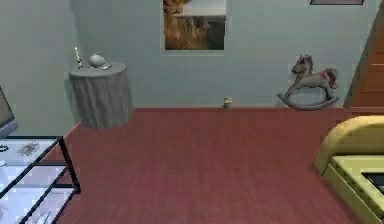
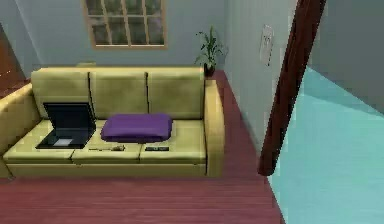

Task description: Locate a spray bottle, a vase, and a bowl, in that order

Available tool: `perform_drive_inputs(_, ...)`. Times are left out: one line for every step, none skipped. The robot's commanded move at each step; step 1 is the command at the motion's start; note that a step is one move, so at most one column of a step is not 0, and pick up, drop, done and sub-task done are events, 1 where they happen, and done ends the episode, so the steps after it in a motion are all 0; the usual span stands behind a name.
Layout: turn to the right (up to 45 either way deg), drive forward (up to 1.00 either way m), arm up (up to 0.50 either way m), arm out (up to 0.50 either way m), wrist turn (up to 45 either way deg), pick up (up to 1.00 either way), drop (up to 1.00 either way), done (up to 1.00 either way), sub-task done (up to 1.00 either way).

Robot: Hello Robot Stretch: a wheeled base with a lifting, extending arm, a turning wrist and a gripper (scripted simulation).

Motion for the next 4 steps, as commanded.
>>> perform_drive_inputs(45.0, 0.0, 0.0, 0.0, 0.0, 0.0, 0.0, 0.0, 0.0)
perform_drive_inputs(30.0, 0.0, 0.0, 0.0, 0.0, 0.0, 0.0, 0.0, 0.0)
perform_drive_inputs(0.0, 0.6, 0.0, 0.0, 0.0, 0.0, 0.0, 0.0, 0.0)
perform_drive_inputs(45.0, 0.0, 0.0, 0.0, 0.0, 0.0, 0.0, 0.0, 0.0)
